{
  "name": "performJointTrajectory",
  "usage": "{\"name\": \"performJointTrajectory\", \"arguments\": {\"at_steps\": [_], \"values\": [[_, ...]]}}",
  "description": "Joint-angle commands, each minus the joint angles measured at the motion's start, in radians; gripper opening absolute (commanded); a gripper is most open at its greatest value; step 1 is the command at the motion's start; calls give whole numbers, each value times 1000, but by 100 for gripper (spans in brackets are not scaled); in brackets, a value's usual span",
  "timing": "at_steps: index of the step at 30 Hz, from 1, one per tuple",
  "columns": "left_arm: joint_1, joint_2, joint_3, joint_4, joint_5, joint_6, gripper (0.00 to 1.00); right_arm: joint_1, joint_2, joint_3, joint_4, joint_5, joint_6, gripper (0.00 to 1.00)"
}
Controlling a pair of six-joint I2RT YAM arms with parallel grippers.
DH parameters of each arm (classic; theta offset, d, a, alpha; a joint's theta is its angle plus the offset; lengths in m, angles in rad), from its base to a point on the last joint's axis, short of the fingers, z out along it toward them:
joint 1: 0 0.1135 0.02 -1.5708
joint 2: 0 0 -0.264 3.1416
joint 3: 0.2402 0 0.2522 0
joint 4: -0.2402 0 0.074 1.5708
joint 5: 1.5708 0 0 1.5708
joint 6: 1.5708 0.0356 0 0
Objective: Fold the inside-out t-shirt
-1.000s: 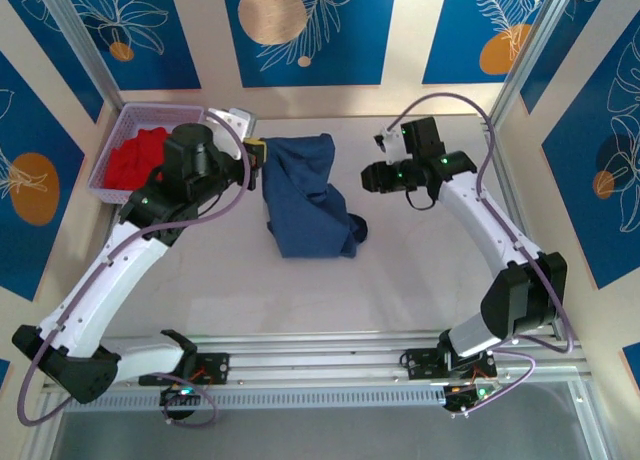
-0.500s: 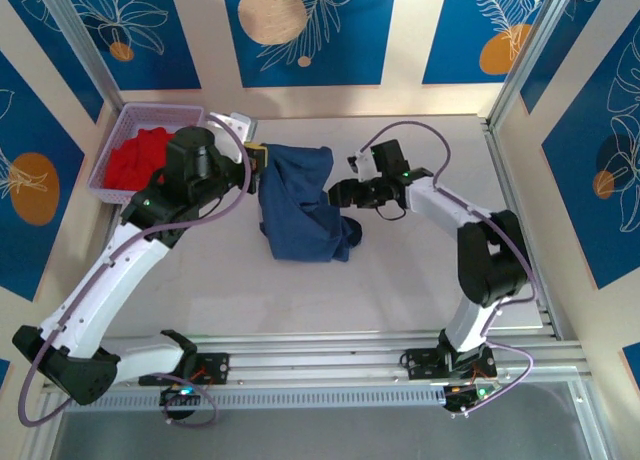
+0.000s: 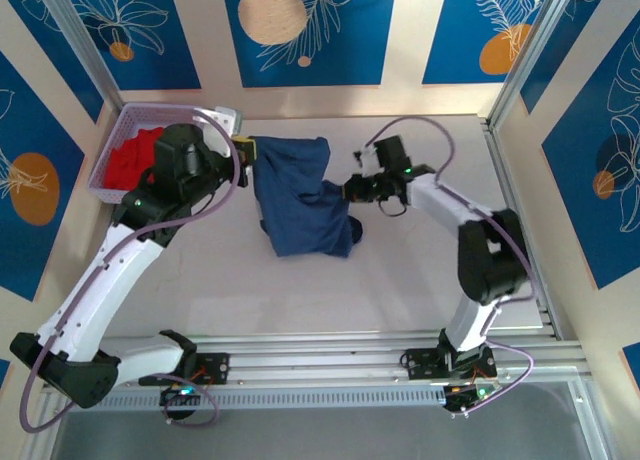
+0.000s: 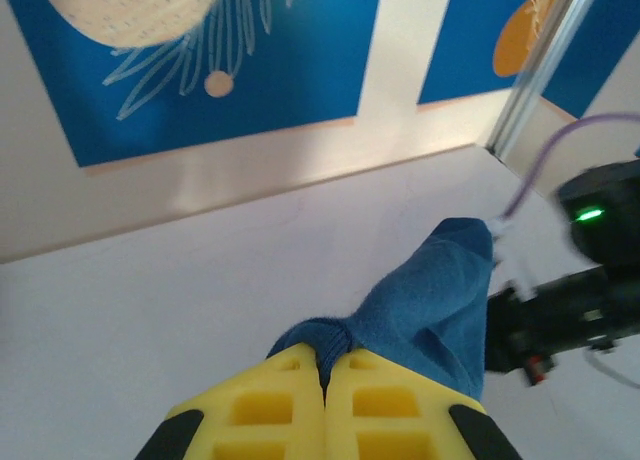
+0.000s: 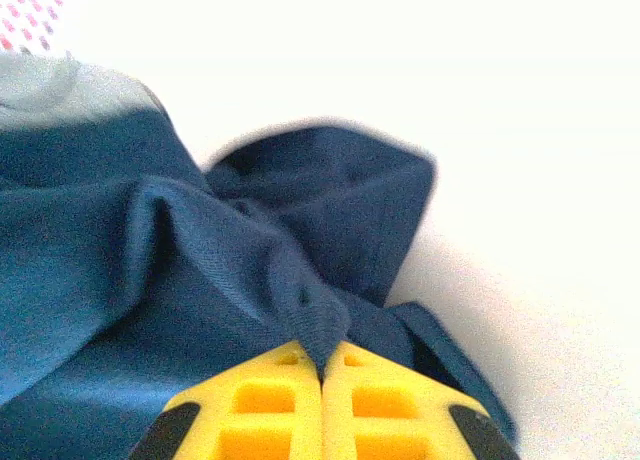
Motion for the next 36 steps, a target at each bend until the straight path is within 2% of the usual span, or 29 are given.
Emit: {"name": "performJointTrajectory", "arguments": {"at_steps": [1, 7, 10, 13, 17, 20, 22, 25, 27, 29, 32, 36], "values": [[41, 12, 117, 53, -99, -6, 0, -72, -175, 134, -74, 78, -71, 0], [200, 93, 288, 24, -128, -15, 0, -205, -271, 336, -143, 125, -95, 0], [263, 125, 339, 25, -89, -15, 0, -242, -267, 424, -151, 113, -95, 0], [284, 128, 320, 54, -44, 1, 0, -248, -268, 460, -143, 107, -103, 0], [285, 58, 101, 185, 105, -56, 0, -239, -305, 348, -100, 51, -77, 0], [274, -13, -189, 373, 258, -192, 0, -205, -362, 149, -64, 52, -34, 0], [245, -43, -384, 479, 299, -255, 0, -163, -400, 6, -81, 90, -10, 0], [158, -71, -608, 525, 316, -258, 0, -90, -485, -241, -93, 181, 61, 4], [94, -87, -701, 489, 306, -237, 0, -42, -540, -396, -89, 193, 131, 8], [31, -107, -783, 461, 302, -229, 0, 22, -576, -519, -102, 227, 203, 17], [-35, -136, -879, 424, 289, -239, 0, 91, -586, -587, -112, 262, 240, 31], [-45, -162, -959, 389, 250, -251, 0, 162, -550, -537, -38, 288, 143, 46]]}}
